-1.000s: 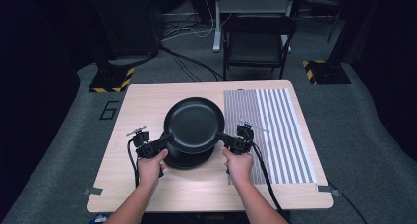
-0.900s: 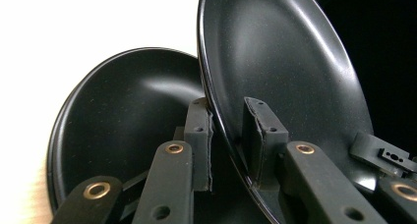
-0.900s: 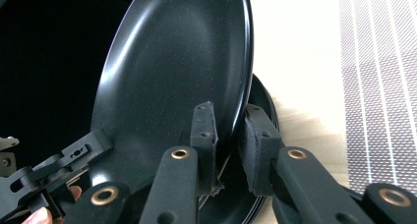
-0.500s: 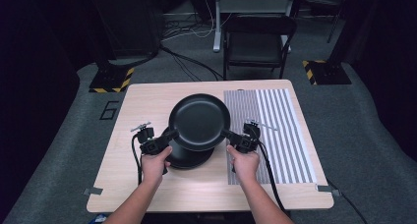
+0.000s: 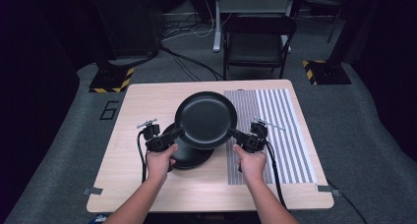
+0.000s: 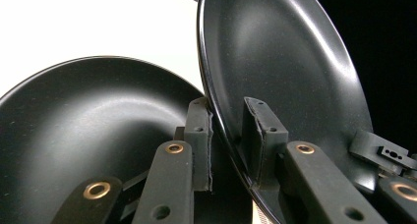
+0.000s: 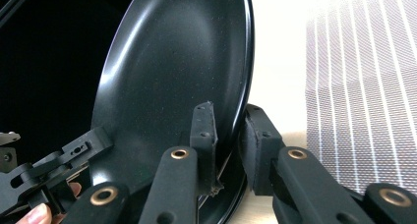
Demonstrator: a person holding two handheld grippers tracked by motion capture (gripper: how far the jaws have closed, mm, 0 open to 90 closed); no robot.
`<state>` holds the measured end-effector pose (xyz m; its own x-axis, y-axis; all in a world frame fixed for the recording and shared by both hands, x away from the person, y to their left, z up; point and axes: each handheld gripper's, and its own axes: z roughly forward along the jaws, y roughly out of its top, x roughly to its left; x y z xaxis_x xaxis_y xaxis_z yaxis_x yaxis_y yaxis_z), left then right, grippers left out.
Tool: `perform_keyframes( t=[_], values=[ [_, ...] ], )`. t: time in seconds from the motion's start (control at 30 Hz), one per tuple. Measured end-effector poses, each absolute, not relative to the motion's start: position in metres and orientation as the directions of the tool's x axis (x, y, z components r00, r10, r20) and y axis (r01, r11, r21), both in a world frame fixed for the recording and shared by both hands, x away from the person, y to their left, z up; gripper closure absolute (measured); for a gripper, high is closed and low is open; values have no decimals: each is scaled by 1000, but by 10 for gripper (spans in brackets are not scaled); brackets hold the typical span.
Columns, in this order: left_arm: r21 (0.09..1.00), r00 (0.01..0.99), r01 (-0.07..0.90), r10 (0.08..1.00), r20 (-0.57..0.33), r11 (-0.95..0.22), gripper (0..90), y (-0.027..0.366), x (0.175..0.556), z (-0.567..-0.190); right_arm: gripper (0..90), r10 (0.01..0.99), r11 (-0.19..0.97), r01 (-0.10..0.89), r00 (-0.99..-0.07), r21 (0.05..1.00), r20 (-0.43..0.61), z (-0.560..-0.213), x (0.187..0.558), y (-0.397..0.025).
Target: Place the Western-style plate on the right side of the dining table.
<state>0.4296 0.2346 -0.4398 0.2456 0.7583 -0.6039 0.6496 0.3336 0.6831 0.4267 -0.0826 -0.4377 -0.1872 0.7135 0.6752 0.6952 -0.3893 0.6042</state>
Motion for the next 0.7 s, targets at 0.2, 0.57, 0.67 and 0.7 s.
perform_keyframes(
  t=[0.2,0.57,0.67,0.7],
  values=[
    [690,267,654,758,-595,312,735,225,431,-436,767,712,-402,687,-182,606,678,-435,423,-93],
    [692,293,662,750,-593,288,736,204,435,-433,766,719,-414,672,-172,614,673,-432,416,-114],
    [693,303,664,747,-592,280,736,198,436,-433,765,719,-419,668,-169,615,674,-432,414,-120],
    [693,305,666,747,-591,277,736,196,437,-432,765,720,-421,666,-168,616,674,-432,413,-122]
  ],
)
